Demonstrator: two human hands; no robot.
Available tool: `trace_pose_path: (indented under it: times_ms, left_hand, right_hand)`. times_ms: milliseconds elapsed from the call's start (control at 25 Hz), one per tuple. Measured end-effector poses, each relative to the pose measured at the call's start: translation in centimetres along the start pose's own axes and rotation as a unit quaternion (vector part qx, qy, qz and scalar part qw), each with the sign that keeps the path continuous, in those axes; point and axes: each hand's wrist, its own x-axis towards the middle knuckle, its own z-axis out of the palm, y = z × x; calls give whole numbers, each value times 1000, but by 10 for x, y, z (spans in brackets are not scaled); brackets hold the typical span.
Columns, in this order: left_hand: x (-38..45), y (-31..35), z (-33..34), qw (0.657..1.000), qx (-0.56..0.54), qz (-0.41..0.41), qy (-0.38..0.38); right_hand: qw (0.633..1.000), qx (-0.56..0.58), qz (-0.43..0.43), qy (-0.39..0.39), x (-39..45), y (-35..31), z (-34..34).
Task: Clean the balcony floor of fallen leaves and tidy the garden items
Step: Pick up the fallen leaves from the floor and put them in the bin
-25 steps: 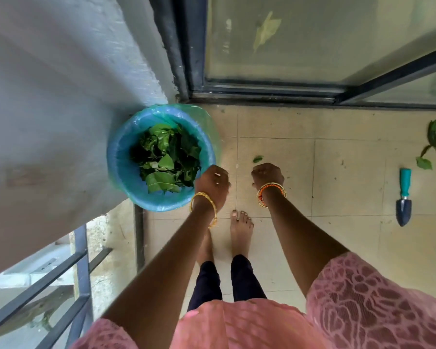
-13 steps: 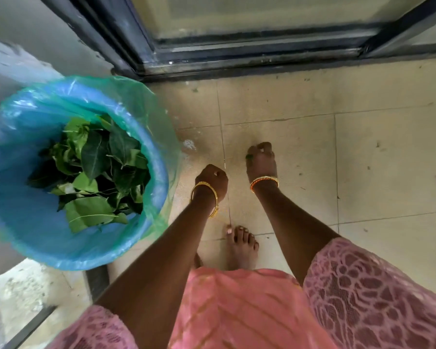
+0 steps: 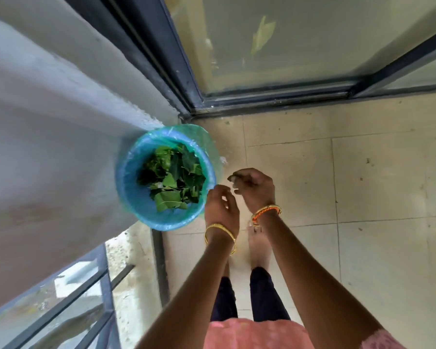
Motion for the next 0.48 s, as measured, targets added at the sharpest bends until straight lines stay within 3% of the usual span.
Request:
trace_pose_path:
  times_ms: [120,240,320,480]
  left_hand:
    - [-4,-17,-54,985,-9,-133,110]
    - [-1,-58,-91,956,11,-267,118]
    - [0,-79,-103,956,21,-277,91]
    - [-9,-85,-113,967,21,-242,77]
  right_hand:
    - [996,-55,-46,-46,-26,-26,48]
    - [976,-196,-66,-65,-29,-21,91]
    - [965,-254,-45,-55,-28,-14,103]
    - [971,-237,-38,20,-52,-9,91]
